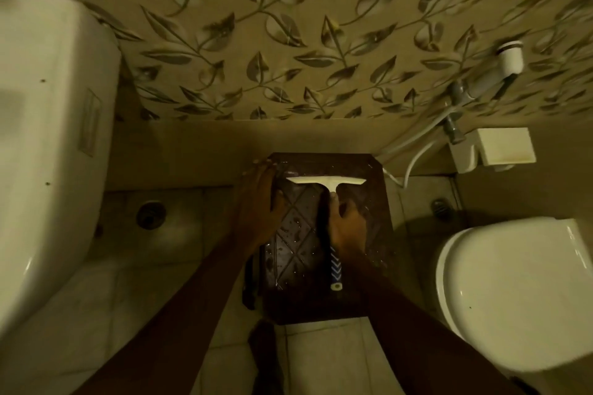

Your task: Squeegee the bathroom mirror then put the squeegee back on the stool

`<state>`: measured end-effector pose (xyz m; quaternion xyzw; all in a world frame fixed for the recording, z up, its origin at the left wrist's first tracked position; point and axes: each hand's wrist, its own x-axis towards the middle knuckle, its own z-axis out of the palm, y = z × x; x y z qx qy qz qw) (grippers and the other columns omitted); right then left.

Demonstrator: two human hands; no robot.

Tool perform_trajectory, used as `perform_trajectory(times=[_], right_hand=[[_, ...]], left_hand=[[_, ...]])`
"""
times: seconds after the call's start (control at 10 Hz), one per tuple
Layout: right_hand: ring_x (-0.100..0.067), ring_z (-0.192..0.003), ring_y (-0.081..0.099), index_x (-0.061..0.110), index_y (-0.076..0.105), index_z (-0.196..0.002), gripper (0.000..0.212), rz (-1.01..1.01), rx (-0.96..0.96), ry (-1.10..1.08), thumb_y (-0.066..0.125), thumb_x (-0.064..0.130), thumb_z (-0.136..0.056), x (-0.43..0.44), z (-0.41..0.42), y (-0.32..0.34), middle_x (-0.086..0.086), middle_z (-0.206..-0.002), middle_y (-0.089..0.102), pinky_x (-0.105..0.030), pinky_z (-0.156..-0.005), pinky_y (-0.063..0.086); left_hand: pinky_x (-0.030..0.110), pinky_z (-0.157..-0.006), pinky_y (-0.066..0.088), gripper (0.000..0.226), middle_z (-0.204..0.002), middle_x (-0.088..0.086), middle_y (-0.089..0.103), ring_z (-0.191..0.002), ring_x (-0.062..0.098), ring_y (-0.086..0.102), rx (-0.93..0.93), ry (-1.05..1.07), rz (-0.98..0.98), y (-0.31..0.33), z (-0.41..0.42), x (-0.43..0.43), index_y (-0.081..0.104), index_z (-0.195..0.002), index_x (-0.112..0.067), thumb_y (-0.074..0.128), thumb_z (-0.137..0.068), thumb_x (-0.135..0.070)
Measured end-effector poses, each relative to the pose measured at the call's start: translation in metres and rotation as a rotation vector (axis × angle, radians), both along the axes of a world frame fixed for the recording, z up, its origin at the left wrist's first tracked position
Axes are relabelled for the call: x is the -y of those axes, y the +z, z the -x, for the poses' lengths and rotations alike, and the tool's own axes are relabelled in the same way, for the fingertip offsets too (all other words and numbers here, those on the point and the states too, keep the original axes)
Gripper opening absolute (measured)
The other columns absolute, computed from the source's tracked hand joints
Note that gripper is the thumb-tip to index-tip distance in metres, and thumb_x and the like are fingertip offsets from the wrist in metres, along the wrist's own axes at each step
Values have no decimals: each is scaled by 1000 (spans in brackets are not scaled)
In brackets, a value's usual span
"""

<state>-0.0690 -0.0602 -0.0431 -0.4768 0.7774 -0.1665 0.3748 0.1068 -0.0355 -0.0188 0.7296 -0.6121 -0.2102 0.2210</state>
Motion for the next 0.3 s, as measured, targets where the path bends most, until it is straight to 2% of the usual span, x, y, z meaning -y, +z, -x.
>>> perform_trajectory(times=[0.1, 0.2, 0.3], right_hand=[[-24, -97, 61, 15, 58, -111, 50, 91, -91, 5, 38, 57, -95, 0, 10, 34, -7, -110, 63, -37, -81, 48], [-25, -98, 61, 12, 61, -106, 40, 283, -144, 113, 41, 45, -97, 4, 19, 76, -7, -108, 62, -39, -81, 50], [-24, -93, 60, 12, 61, -100, 35, 460, -148, 231, 39, 39, -96, 4, 28, 126, -7, -100, 64, -38, -78, 49]], left_hand=[[41, -114, 26, 54, -147, 12, 45, -140, 29, 35, 5, -29, 19, 26, 10, 0, 43, -141, -8, 43, -92, -30], [41, -117, 22, 55, -153, 9, 36, -145, 26, 26, 17, -62, 20, 67, 26, 3, 35, -146, -12, 49, -96, -29], [42, -117, 25, 56, -154, 8, 35, -145, 24, 26, 43, -62, 53, 115, 47, 0, 33, -147, -13, 46, -96, -33]])
